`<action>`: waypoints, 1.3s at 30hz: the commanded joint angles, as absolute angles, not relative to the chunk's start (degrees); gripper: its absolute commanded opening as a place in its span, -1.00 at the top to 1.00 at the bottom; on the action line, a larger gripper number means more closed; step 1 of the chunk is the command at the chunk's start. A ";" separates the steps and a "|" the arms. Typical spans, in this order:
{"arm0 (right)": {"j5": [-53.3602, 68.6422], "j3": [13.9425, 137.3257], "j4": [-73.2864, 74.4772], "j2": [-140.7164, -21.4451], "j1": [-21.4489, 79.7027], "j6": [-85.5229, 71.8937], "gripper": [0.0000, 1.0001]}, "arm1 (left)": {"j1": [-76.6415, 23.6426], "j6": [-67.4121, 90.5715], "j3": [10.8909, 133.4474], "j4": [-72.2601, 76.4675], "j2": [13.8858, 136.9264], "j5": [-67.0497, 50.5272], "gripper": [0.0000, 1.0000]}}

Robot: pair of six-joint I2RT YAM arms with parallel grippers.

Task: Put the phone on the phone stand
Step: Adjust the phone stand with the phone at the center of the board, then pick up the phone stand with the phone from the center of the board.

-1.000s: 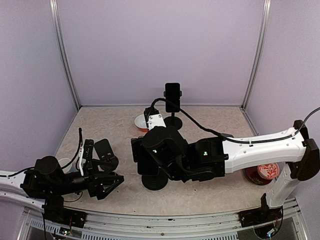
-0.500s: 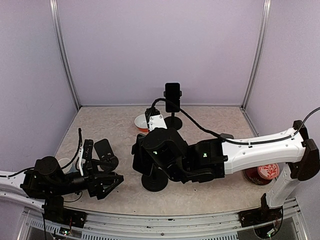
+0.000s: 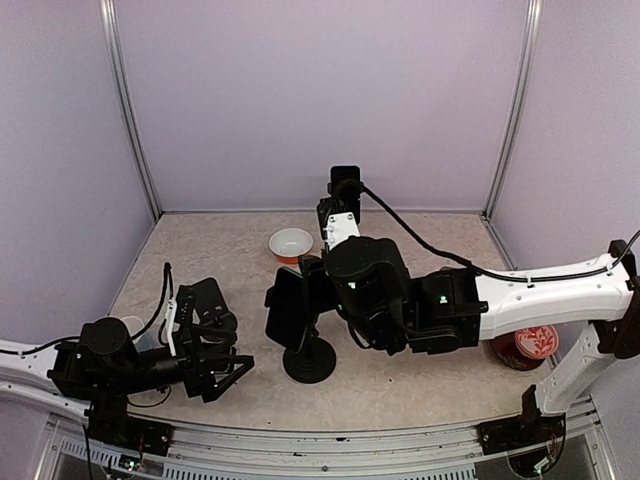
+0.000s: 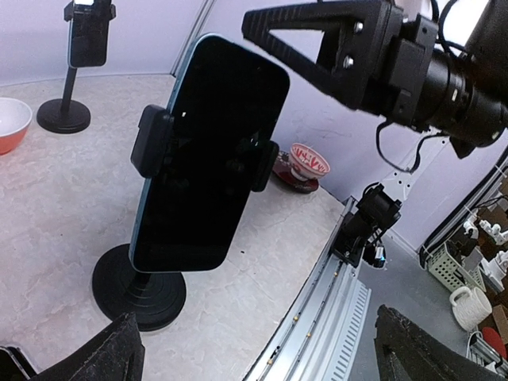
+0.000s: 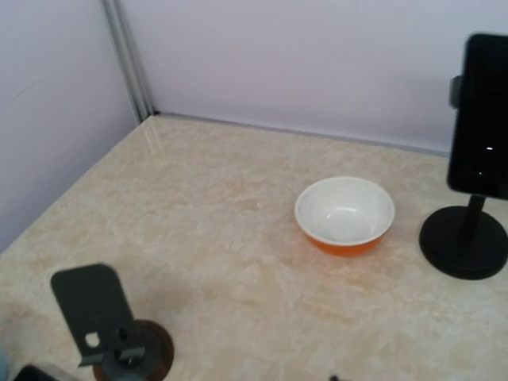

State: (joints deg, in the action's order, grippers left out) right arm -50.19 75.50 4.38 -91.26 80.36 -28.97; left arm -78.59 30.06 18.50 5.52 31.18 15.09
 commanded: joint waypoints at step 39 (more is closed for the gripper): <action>16.19 67.68 4.08 -80.59 62.31 -10.67 -0.26 | -78.97 28.32 23.13 2.59 30.43 17.08 -0.98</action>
